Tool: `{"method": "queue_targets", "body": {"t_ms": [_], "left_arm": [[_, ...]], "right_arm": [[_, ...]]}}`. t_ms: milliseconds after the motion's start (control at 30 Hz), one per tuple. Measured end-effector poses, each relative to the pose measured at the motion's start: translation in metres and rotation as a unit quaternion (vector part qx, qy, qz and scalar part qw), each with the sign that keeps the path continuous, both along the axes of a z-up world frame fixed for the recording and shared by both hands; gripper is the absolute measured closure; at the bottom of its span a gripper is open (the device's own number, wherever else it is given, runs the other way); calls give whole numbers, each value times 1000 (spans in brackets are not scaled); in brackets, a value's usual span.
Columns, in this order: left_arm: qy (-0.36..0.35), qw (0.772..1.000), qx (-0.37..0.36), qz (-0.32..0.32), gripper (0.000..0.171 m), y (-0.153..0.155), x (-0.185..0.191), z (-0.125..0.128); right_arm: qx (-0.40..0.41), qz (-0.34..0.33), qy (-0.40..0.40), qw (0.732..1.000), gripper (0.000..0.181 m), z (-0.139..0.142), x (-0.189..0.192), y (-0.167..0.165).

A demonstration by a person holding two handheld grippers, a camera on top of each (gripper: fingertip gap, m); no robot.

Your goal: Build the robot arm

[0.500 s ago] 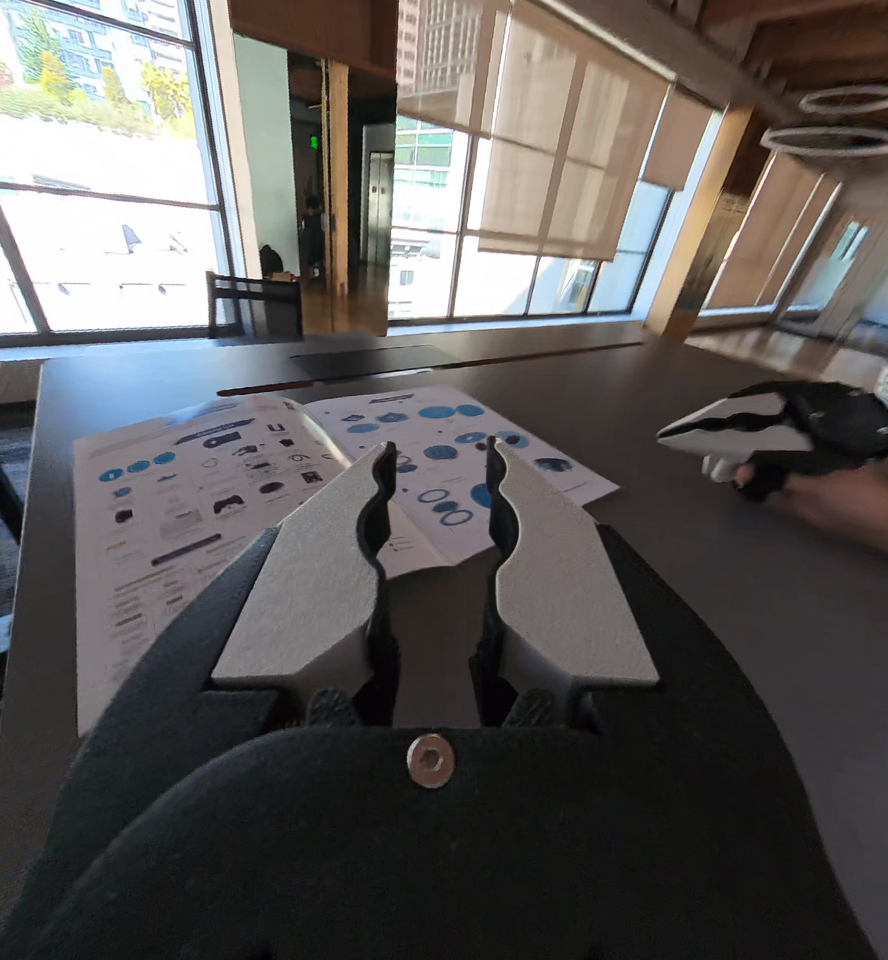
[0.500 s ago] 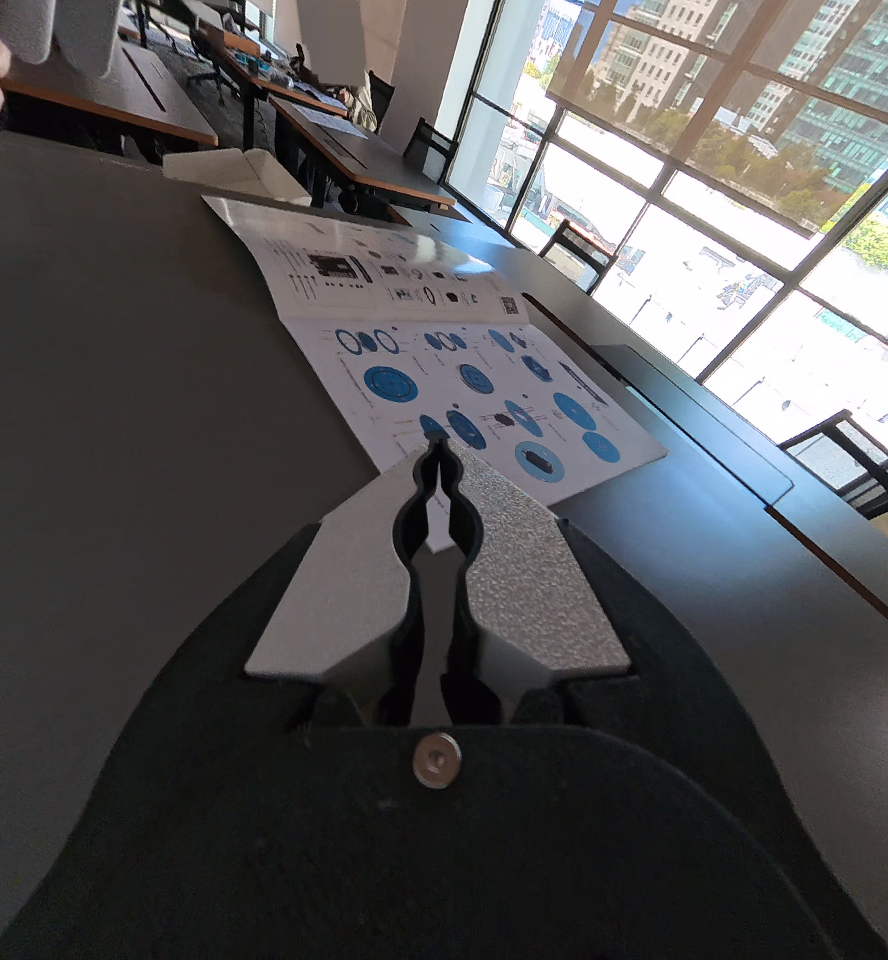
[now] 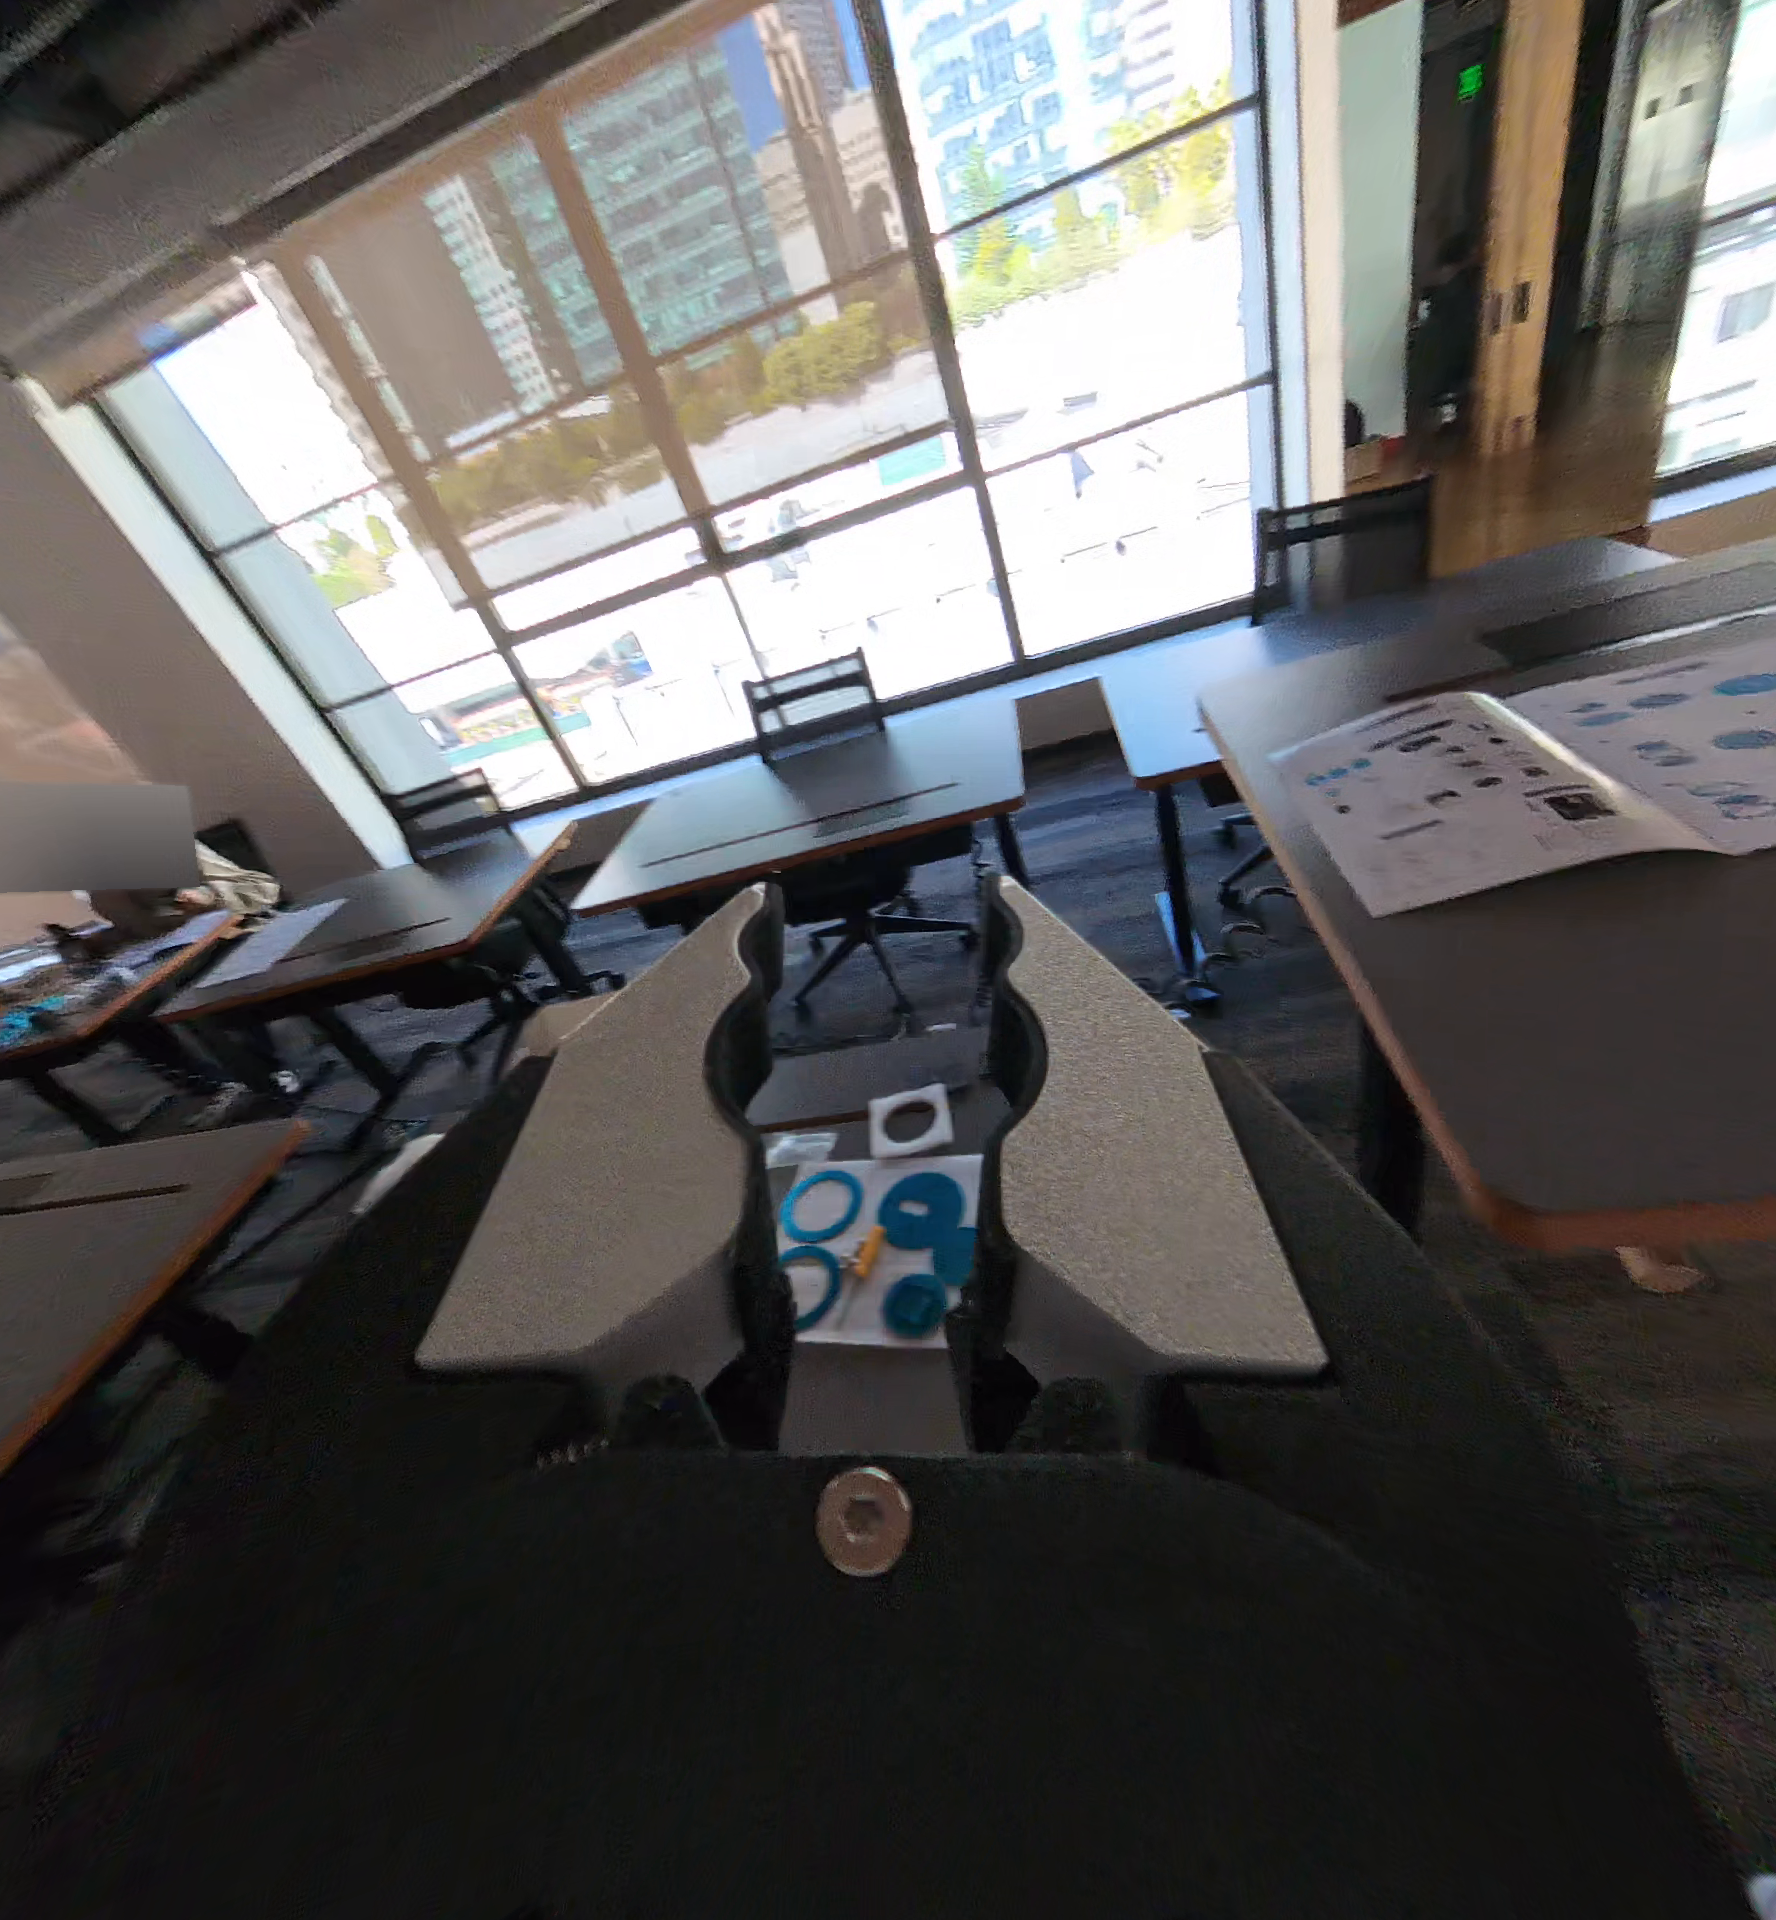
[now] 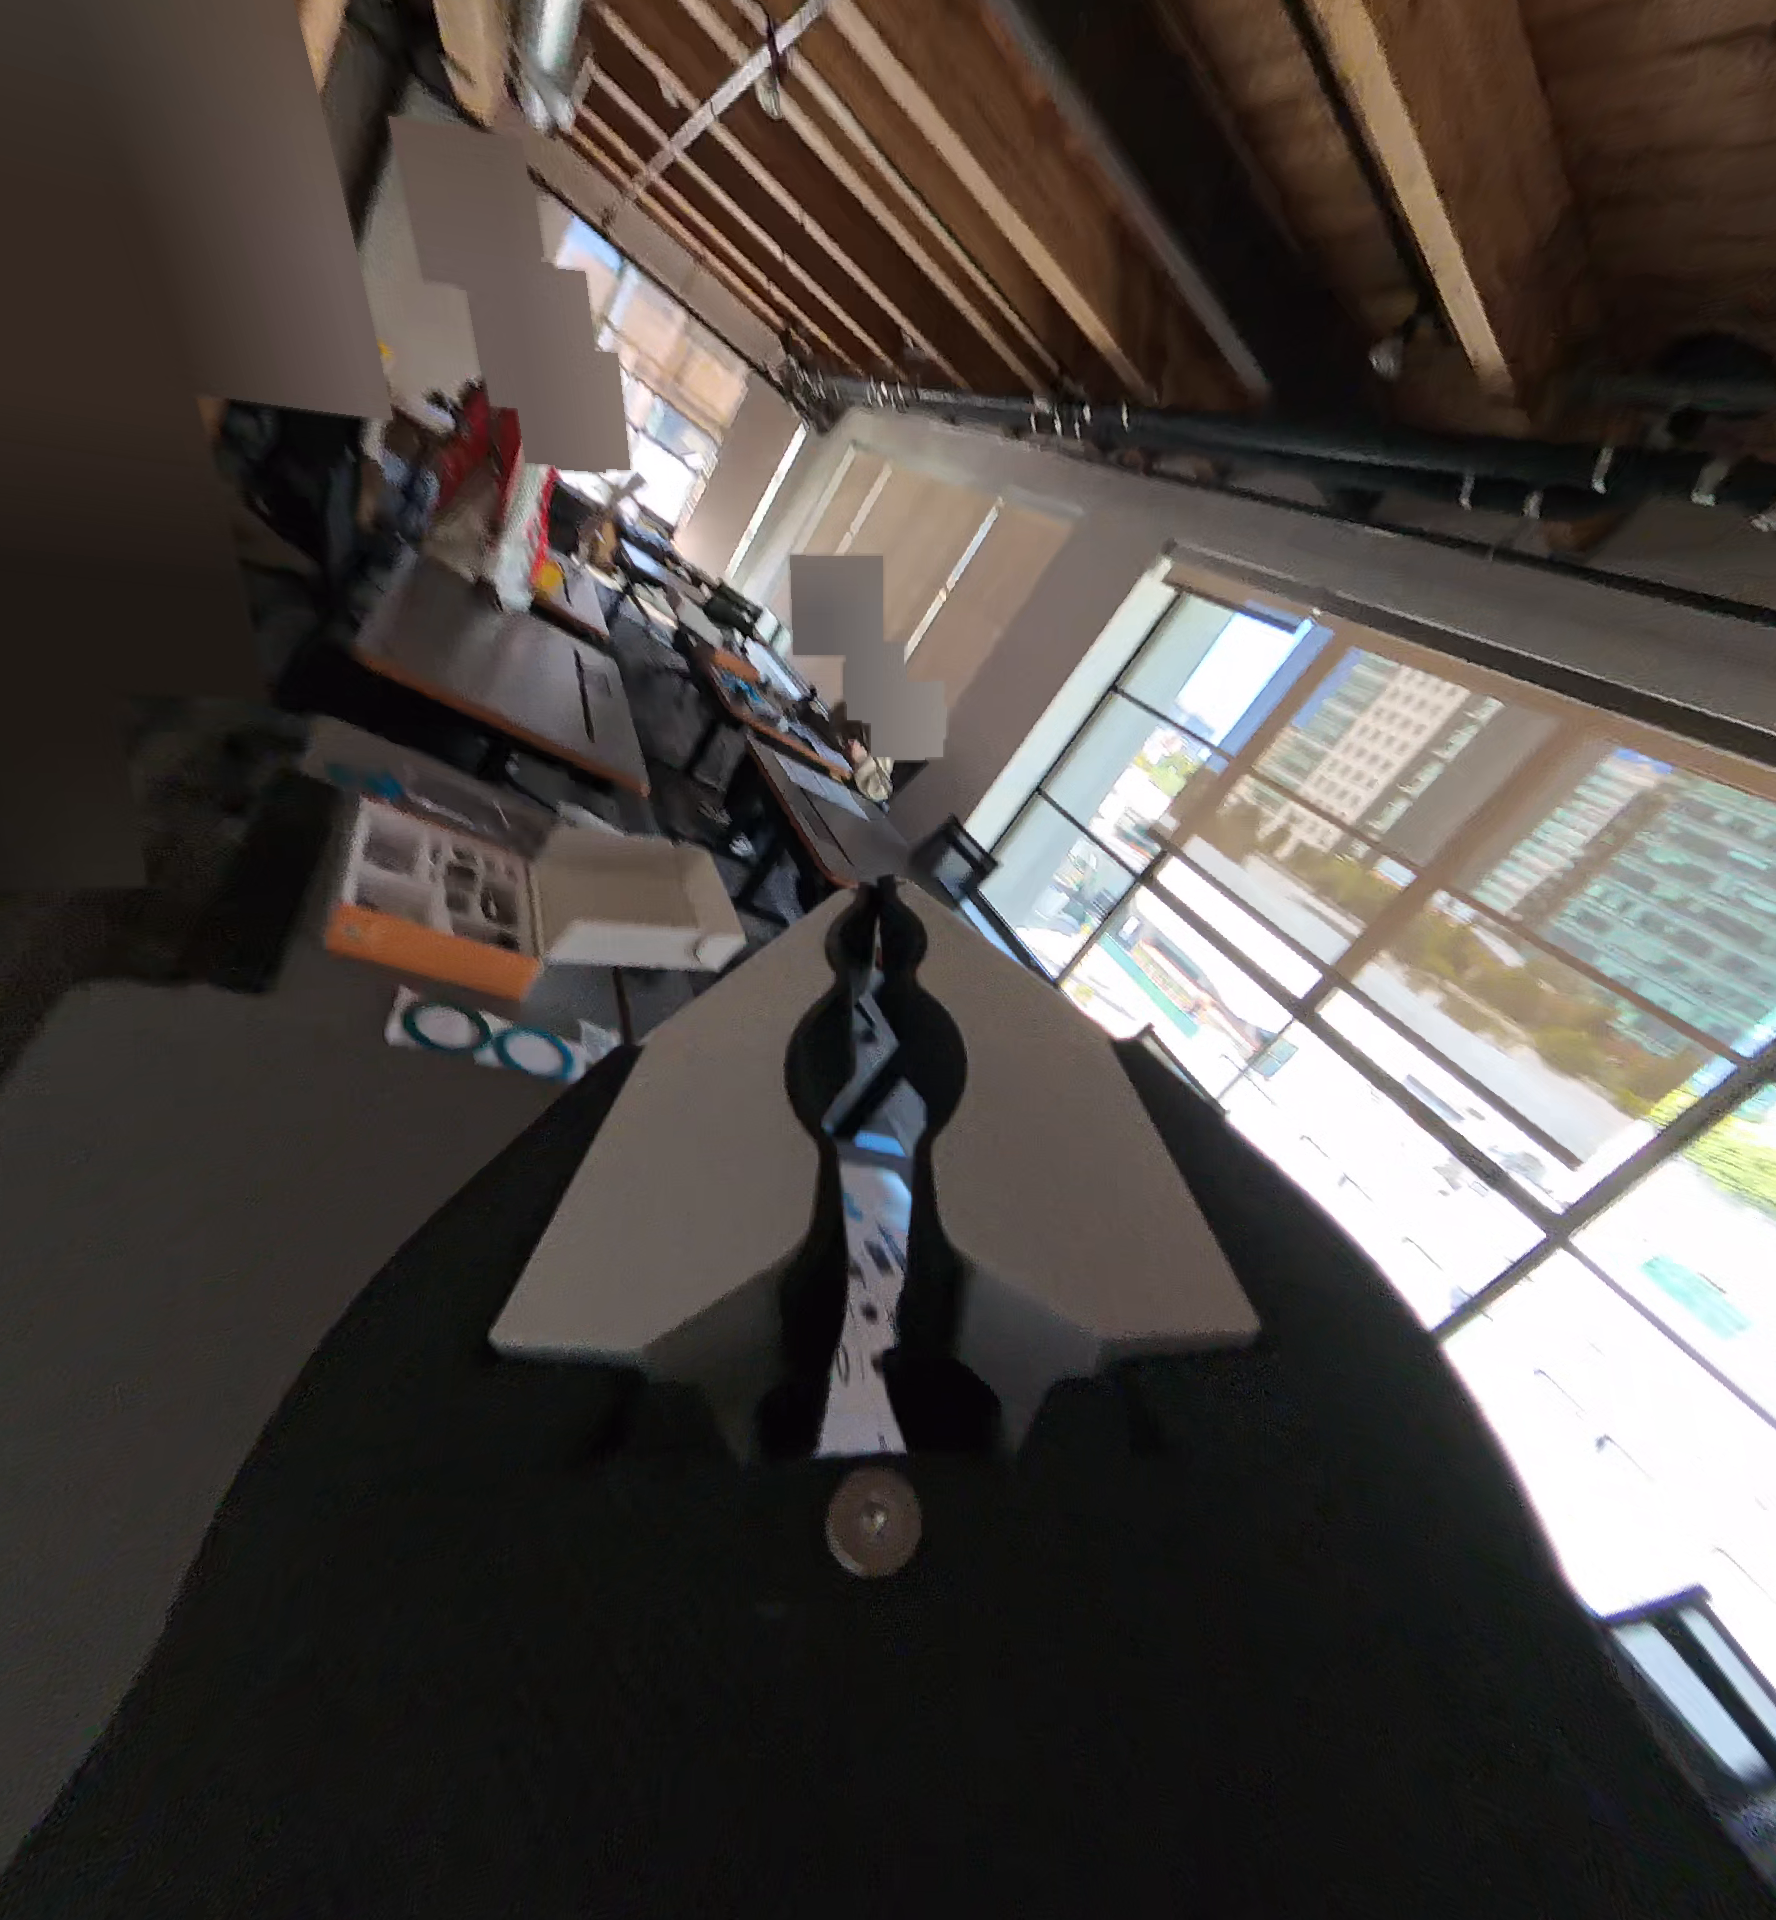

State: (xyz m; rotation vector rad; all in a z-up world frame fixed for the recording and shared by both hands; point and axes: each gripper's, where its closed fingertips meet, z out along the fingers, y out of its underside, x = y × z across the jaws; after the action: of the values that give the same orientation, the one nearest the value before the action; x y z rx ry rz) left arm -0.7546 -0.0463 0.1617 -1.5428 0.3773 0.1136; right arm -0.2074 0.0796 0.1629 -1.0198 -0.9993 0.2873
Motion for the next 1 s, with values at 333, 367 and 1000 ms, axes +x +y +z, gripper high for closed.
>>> {"method": "queue_targets", "body": {"t_ms": [333, 367, 1000], "left_arm": [[-76, 996, 34, -41, 132, -83, -57, 20], [-79, 995, 16, -55, 131, -77, -48, 6], [-98, 951, -66, -284, 127, 157, 363, -178]], "right_arm": [[-34, -24, 48, 998, 181, 27, 2, -51], [-46, -32, 49, 997, 181, 18, 6, -52], [-162, -232, 36, 959, 181, -177, 197, 41]]}}
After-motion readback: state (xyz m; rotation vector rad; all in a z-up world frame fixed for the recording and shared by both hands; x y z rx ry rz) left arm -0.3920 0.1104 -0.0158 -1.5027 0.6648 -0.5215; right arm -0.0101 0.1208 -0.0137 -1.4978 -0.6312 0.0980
